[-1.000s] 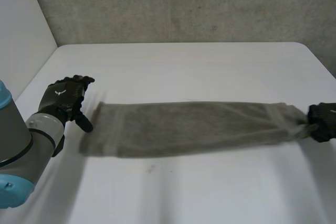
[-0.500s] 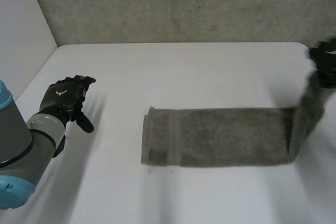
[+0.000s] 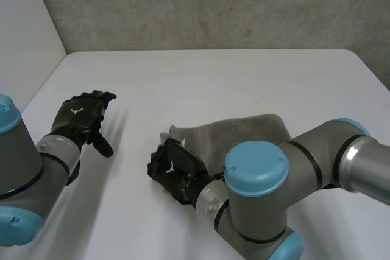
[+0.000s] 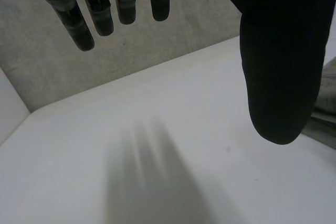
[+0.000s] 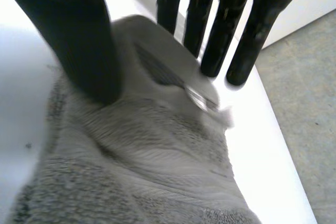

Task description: Fold the towel.

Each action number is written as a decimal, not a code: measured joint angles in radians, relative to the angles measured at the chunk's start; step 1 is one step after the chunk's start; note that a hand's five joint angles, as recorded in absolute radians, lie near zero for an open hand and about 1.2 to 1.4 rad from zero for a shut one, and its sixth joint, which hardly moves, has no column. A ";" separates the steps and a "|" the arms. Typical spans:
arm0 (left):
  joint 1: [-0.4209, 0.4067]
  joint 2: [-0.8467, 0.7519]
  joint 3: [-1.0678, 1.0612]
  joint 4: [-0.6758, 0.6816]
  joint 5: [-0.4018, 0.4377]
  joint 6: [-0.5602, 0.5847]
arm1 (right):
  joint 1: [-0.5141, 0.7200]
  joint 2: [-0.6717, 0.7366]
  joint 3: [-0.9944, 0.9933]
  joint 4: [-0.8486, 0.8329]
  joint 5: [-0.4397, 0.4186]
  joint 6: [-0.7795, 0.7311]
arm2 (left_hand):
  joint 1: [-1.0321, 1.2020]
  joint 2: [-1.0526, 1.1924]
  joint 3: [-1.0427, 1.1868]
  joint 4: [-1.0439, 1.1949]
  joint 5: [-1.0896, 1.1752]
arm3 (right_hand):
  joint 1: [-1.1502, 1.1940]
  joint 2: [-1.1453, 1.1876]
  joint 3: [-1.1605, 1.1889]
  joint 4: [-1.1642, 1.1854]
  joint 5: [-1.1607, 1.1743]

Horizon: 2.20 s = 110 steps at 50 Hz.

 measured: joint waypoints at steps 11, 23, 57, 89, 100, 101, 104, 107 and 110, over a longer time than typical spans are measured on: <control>-0.055 0.000 0.024 0.035 0.002 0.000 | -0.182 -0.258 0.079 0.007 0.102 0.217 | 0.000 0.000 0.000 0.000 0.000 | -0.266 -0.408 -0.449 -0.432 -0.421; -0.250 -0.081 0.180 0.046 -0.005 -0.005 | -0.547 -0.462 0.346 0.092 -0.039 0.434 | 0.000 0.000 0.000 0.000 0.000 | -0.266 -0.408 -0.449 -0.432 -0.421; -0.416 -0.359 0.279 0.017 -0.232 0.143 | -0.685 -0.356 0.445 -0.079 -0.169 0.388 | -0.002 0.000 0.000 0.000 -0.002 | 0.418 0.510 0.519 0.524 0.462; -0.223 0.003 0.135 0.021 -0.156 0.096 | -0.088 -0.191 0.039 0.102 0.002 0.378 | -0.002 0.000 0.000 0.000 -0.002 | -0.265 -0.408 -0.448 -0.432 -0.420; -0.352 -0.162 0.315 -0.037 -0.137 -0.104 | -0.318 -0.348 0.133 0.124 -0.057 0.834 | -0.002 0.000 0.000 0.000 -0.002 | -0.265 -0.408 -0.448 -0.432 -0.421; -0.360 -0.178 0.323 -0.051 -0.138 -0.117 | -0.332 -0.346 0.134 0.132 -0.076 0.857 | -0.002 0.000 0.000 0.000 -0.002 | -0.265 -0.408 -0.448 -0.432 -0.421; -0.376 -0.220 0.337 -0.085 -0.139 -0.140 | -0.360 -0.329 0.135 0.151 -0.127 0.896 | -0.002 0.000 0.000 0.000 -0.002 | -0.265 -0.408 -0.448 -0.432 -0.421; -0.392 -0.273 0.346 -0.127 -0.141 -0.154 | -0.386 -0.274 0.125 0.170 -0.190 0.917 | -0.002 0.000 0.000 0.000 -0.002 | -0.265 -0.408 -0.448 -0.432 -0.421; -0.400 -0.334 0.343 -0.164 -0.147 -0.153 | -0.397 -0.196 0.105 0.182 -0.224 0.896 | -0.002 0.000 0.000 0.000 -0.002 | -0.265 -0.408 -0.448 -0.432 -0.421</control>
